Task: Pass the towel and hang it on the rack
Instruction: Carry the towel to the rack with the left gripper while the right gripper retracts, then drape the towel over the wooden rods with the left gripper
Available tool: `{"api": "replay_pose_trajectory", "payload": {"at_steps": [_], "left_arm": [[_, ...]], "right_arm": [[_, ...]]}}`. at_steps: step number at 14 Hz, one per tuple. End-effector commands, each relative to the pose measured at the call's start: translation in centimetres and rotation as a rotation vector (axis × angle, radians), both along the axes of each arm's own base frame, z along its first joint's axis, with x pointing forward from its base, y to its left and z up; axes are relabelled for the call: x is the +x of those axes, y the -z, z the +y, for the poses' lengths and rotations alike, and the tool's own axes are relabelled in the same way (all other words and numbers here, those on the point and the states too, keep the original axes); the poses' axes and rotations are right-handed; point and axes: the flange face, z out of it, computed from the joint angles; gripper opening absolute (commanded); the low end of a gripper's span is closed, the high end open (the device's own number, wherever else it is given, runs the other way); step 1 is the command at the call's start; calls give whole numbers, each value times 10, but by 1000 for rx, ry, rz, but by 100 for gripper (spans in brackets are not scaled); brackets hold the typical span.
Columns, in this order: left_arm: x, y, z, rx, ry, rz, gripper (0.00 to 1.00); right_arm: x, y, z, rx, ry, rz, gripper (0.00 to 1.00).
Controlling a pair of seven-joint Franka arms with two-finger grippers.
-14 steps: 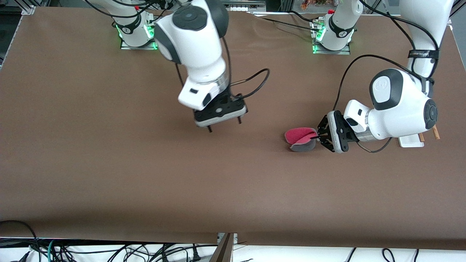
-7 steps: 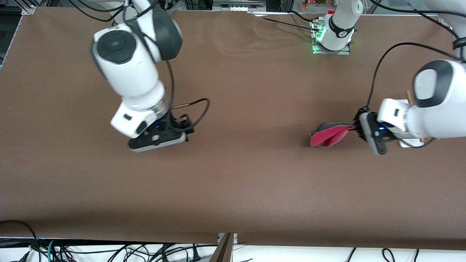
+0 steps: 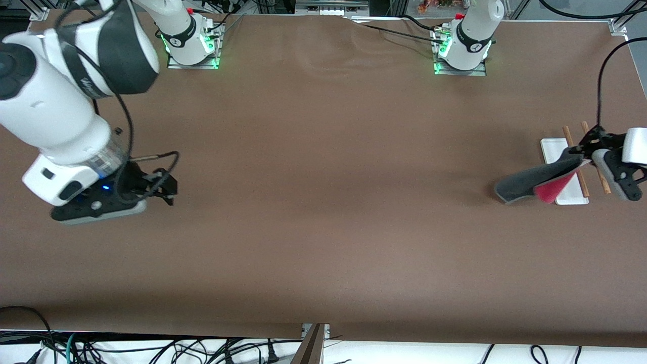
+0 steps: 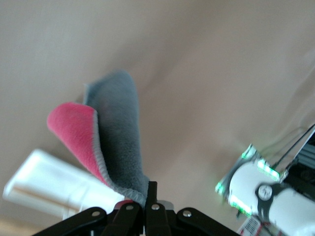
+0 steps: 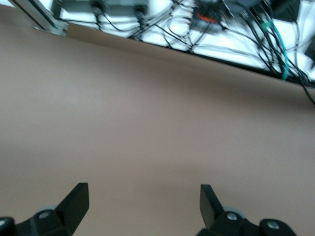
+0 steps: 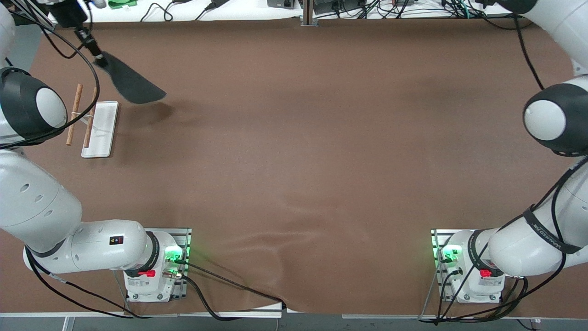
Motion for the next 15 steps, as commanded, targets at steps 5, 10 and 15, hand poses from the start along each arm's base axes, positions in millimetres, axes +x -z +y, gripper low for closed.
{"api": "replay_pose_trajectory", "payload": {"at_steps": [5,10,15], "left_arm": [[-39,24,152,245,-179,52,0],[-44,82,226,307,-161,-5,0],[-44,132,257,347,-149,-51,0]], "right_arm": [[-60,-15,-109,-53,-34,158,100],[-102,-25,-165,-59,14,220,100],[-121,-45,-173,-60,-1,250,100]]}}
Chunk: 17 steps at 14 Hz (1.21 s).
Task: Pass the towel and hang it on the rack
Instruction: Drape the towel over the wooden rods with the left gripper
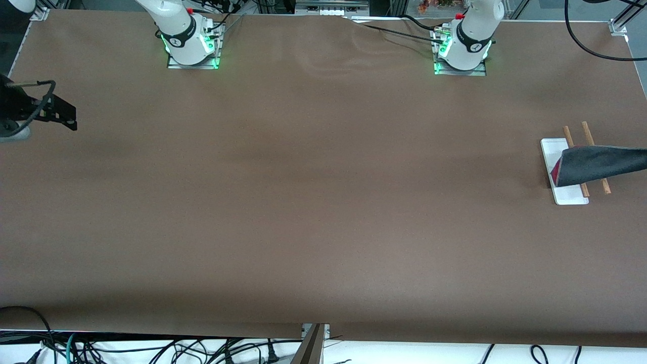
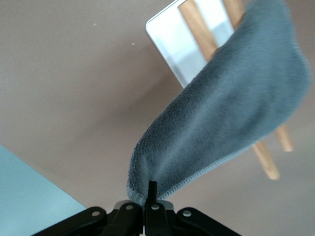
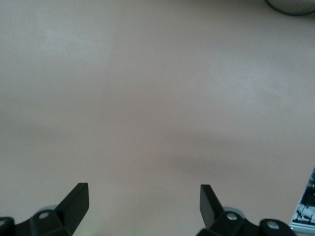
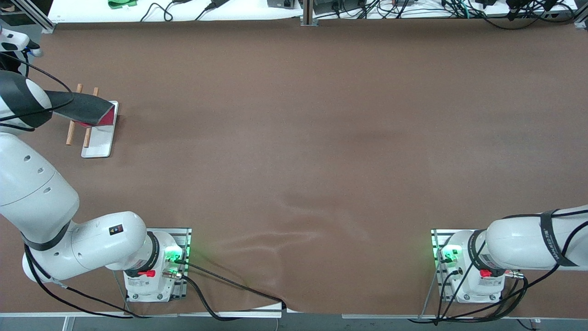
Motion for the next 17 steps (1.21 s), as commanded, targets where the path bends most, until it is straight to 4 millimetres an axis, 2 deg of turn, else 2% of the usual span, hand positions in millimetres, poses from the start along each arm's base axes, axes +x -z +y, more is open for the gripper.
{"api": "replay_pose_trajectory", "payload": {"at_steps": [1,3,4,5,7,11,12,14,16,17], "left_arm": [[1,13,6,33,52,-12,0],[1,19,5,34,58,-24,0],[1,18,4,32,56,-30,56],[2,17,4,30,54,-35,100],[5,8,4,36,55,-52,100],[8,4,4,21,38,-93,100],[9,-3,4,20,34,-107,100],[16,-49,-9,31,34,-155,100],[20,-78,-32,-21,27,-184,100],[22,-94,-50,-53,7,-197,100]], "right_arm": [[-16,-6,4,8,-9,23,100],[-18,-7,8,64,-10,44,100],[-20,-15,9,145,4,40,100],[-20,-19,-8,184,35,27,100],[-18,-16,-13,194,43,28,100],[-19,-12,-7,155,30,45,100],[-17,-10,-1,133,14,48,100],[-15,-10,6,122,2,40,100],[-14,-11,5,99,2,29,100],[-14,-12,9,80,-7,30,100]]}}
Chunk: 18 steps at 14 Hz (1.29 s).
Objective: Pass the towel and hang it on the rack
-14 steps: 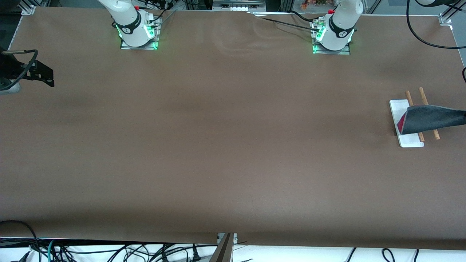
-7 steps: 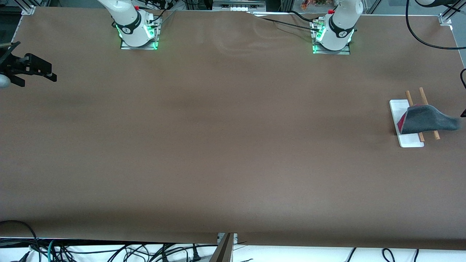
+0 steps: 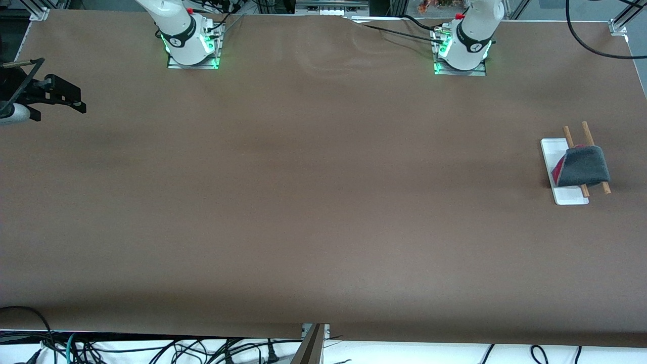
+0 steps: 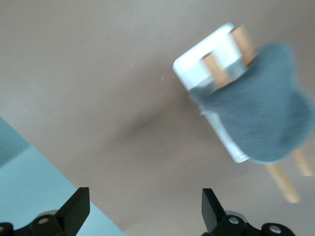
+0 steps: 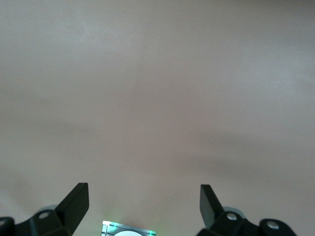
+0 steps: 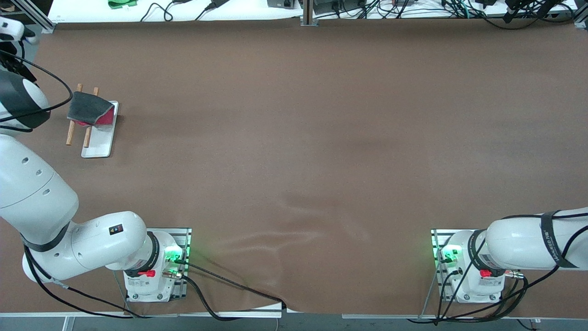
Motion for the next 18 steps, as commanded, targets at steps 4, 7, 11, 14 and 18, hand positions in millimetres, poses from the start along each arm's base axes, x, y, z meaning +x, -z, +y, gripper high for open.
{"api": "replay_pose_trajectory", "payload": {"at_steps": [4,7,11,14,18], "left_arm": [[14,-96,-125,-116,-152,-12,100],[23,-127,-193,-109,-292,19,100],[16,-180,-284,-76,-424,-46,100],[4,-193,-371,-49,-435,-106,100],[-24,-173,-420,-55,-484,-268,100]], "right_arm": [[4,2,11,-36,-23,-1,100],[6,2,16,-35,-30,-3,100],[12,-2,17,-32,-31,-15,100],[14,1,16,-32,-32,-10,100],[14,1,16,-32,-29,-11,100]]}}
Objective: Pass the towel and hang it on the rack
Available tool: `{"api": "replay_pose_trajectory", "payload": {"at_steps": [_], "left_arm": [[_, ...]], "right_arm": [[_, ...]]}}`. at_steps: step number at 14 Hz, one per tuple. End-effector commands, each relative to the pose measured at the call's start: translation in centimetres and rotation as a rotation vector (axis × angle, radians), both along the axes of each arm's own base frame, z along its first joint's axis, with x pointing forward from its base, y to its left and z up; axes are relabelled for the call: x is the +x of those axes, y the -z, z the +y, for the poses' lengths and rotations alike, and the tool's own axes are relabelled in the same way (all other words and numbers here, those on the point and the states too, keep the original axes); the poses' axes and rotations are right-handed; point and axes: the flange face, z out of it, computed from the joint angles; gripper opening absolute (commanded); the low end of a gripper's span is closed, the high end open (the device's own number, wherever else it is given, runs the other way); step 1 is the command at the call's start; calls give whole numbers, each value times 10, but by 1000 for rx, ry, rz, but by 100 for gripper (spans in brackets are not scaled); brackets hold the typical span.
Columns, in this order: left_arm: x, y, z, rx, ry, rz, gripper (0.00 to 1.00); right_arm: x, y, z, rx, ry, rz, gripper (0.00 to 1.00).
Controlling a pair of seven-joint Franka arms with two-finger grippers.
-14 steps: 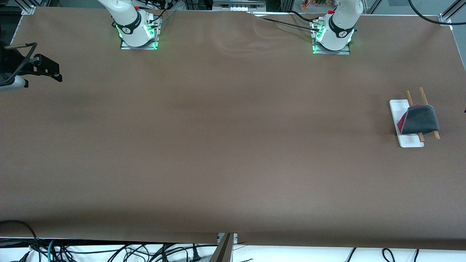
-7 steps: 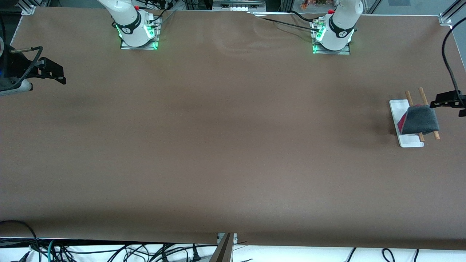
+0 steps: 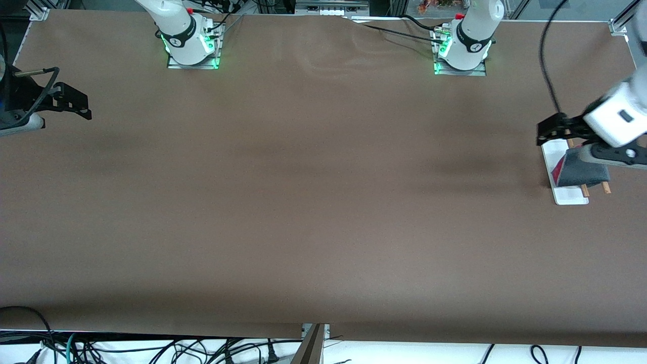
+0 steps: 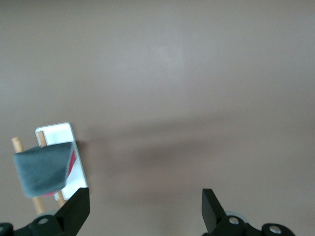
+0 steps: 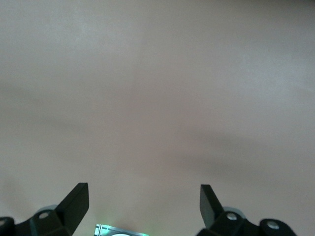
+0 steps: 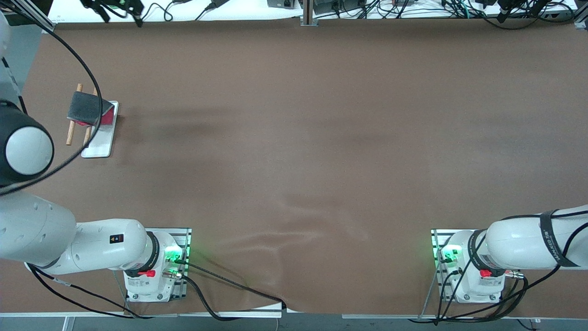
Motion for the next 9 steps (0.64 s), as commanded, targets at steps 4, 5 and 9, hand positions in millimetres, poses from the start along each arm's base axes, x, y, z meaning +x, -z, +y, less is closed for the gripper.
{"api": "replay_pose_trajectory", "payload": {"at_steps": [4,5,9], "left_arm": [[-32,12,13,-8,-48,-49,100],[-32,13,15,-7,-51,-46,100],[-31,12,17,-8,-57,-47,100]], "right_arm": [[3,-7,2,-9,0,-12,100],[3,-7,2,-9,1,-12,100],[3,-7,2,-9,0,-12,100]]}}
